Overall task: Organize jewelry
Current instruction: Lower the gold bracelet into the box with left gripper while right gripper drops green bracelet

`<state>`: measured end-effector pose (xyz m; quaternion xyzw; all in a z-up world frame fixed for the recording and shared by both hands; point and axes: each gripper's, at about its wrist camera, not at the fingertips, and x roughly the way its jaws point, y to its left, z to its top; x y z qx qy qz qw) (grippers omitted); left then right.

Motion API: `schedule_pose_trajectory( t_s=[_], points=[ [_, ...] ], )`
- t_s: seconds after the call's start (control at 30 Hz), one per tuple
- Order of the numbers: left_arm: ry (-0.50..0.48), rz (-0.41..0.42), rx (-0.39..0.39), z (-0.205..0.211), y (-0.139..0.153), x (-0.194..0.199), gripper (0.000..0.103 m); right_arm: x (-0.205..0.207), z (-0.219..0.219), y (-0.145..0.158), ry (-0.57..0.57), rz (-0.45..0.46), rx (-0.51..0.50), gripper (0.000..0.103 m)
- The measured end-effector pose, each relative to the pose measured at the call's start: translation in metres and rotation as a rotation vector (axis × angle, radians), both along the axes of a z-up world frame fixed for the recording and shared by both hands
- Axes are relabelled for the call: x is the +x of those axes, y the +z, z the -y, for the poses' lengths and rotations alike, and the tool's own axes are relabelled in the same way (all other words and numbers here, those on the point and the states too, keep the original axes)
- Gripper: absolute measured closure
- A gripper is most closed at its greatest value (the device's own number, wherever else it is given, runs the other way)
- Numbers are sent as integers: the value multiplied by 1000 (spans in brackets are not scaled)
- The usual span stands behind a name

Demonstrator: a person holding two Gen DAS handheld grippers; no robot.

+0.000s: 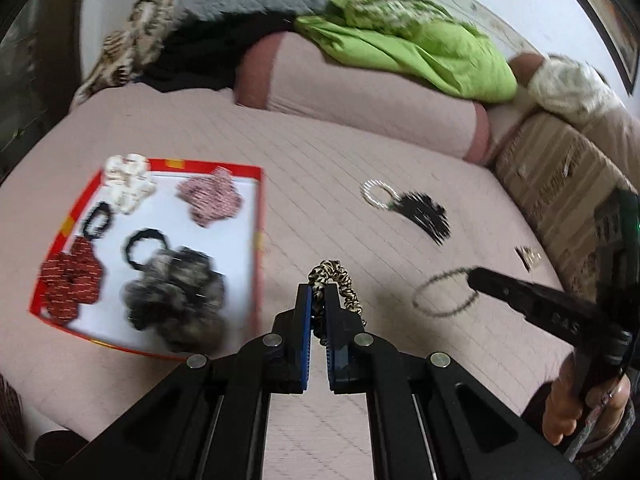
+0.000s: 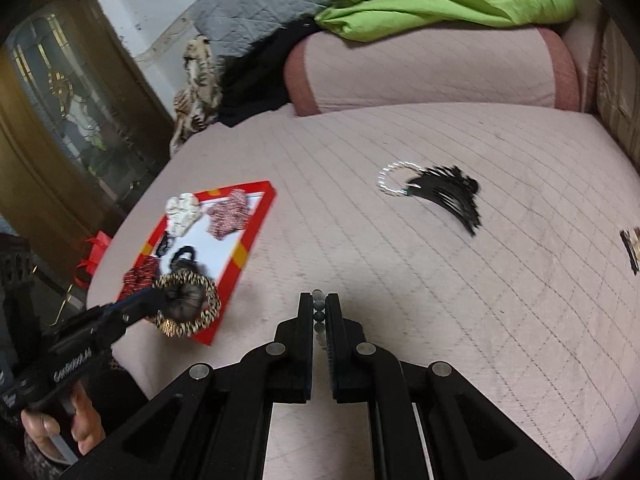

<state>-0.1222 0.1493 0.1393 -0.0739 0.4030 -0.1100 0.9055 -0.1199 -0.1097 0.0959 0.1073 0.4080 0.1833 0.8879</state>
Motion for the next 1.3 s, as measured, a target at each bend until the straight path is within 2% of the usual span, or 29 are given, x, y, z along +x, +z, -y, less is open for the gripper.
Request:
schedule_pose_trajectory(
  t_s=[0.17,0.43,0.73,1.13,1.3],
  points=[
    [116,11,-28,-48,8,1,97,1,-29,15,62,17,-9,98],
    [259,-30,-64,-108,-3,3,97,4,-74,26,149,29,-34,97],
    [311,-32,-36,-134,-10,-2,97,19,-127,29,240,27,-64,97],
    [326,-69,-92,-153,-37,3,97,27,-166,16,265,-5,-121,97],
    [326,-90,-120,-158,-47,14,97,41,-177,22,252,-4,-117,97]
  ],
)
